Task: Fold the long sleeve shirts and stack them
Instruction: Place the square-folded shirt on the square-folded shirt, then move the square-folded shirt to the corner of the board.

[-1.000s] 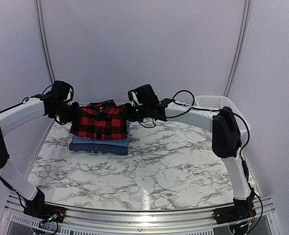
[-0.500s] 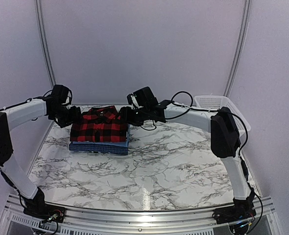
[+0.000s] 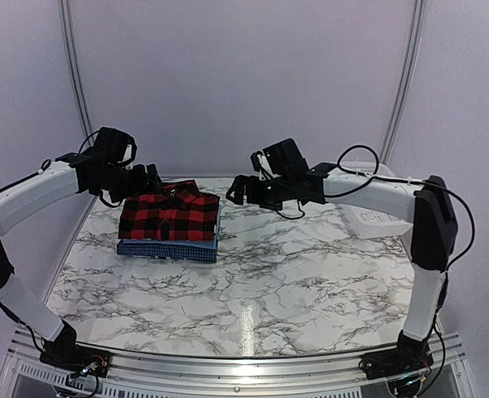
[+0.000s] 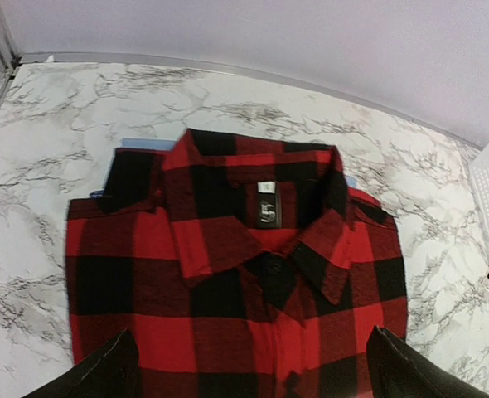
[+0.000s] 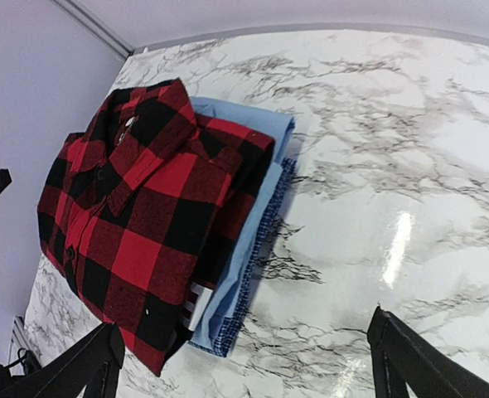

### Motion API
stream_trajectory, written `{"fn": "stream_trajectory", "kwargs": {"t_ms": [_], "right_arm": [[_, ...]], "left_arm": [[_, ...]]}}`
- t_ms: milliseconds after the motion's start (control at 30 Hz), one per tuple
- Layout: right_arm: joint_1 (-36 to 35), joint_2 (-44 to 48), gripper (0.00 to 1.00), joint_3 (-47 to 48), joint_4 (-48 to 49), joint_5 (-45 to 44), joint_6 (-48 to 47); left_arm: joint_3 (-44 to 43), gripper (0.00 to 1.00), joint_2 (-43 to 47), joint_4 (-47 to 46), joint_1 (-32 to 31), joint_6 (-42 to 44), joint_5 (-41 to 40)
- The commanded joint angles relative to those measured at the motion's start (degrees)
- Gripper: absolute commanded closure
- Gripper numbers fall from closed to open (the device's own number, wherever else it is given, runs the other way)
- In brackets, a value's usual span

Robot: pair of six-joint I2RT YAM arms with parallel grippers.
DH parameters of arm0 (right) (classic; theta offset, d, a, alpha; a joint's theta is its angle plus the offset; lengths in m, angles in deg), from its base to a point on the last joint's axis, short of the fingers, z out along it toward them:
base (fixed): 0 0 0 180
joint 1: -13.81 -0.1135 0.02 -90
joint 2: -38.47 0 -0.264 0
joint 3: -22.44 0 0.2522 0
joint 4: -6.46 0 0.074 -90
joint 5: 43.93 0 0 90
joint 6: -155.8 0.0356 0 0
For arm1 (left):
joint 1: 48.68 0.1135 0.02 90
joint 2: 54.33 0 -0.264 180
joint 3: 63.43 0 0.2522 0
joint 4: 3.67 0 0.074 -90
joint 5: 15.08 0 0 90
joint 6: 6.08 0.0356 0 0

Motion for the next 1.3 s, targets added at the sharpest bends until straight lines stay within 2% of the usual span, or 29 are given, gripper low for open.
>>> {"fn": "stream_trajectory", "kwargs": {"t_ms": [0, 233, 400, 633, 933, 1067, 1267], "right_arm": [[1.9, 7.1, 0.02, -6.9, 1.6, -5.0, -2.3], [4.6, 17.9, 0.01, -18.7, 2.2, -9.8, -2.9], [5.4, 24.4, 0.02, -25.6, 2.0, -11.7, -1.9], [6.7, 33.7, 0.01, -33.5, -0.4, -14.4, -0.8], [7.0, 40.7, 0.01, -40.2, -2.2, -15.1, 0.5], [7.0, 42.1, 0.02, -41.3, -2.9, -15.5, 0.6], [7.0, 42.3, 0.01, -41.8, -3.0, -15.7, 0.6]], "left_arm": [[-2.5, 0.01, -0.7, 0.9, -7.4, -1.8, -1.9], [-7.3, 0.01, -10.4, -0.7, -21.4, -5.6, -4.8], [-16.2, 0.01, -22.0, -0.7, -26.4, -6.4, -4.9], [-29.5, 0.01, -38.0, -0.4, -26.9, -5.1, -4.6], [-43.2, 0.01, -51.6, 2.0, -25.2, -4.5, -7.7], [-43.8, 0.01, -53.3, 2.9, -23.8, -5.6, -8.7], [-37.9, 0.01, -50.3, 2.7, -22.2, -5.6, -9.6]]}}
